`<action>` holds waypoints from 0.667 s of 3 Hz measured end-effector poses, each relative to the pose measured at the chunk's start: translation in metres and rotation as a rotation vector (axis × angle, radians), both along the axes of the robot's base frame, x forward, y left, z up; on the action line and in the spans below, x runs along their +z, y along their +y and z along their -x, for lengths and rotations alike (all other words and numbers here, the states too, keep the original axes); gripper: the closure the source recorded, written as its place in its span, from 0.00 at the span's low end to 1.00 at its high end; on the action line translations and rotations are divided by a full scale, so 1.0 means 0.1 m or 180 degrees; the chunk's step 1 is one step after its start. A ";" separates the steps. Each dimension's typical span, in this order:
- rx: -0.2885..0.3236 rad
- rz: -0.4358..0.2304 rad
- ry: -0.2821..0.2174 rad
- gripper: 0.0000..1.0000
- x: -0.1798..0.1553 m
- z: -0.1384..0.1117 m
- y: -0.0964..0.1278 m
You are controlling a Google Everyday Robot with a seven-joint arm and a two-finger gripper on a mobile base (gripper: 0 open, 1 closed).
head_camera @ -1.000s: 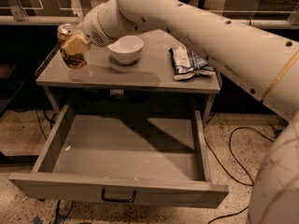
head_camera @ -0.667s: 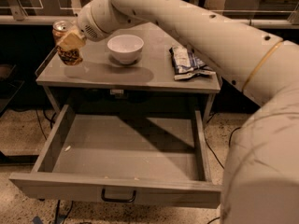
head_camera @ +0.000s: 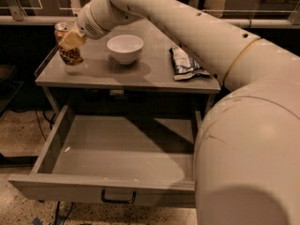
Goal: Pick orange can from top drawer and place on counter
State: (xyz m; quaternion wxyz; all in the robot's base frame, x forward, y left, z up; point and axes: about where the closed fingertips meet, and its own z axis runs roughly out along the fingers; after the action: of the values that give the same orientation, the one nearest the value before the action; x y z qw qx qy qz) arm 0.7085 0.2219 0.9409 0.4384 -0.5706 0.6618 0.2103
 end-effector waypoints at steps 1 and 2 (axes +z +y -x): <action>0.0009 -0.0008 0.0071 1.00 -0.14 -0.08 0.00; 0.0019 -0.0014 0.0140 1.00 -0.27 -0.17 -0.02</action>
Offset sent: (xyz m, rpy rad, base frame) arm 0.0299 -0.0098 -0.0390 0.0092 0.0653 0.0009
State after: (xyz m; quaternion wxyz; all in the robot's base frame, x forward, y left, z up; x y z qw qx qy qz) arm 0.7253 0.2202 0.9142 0.4244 -0.5668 0.6691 0.2256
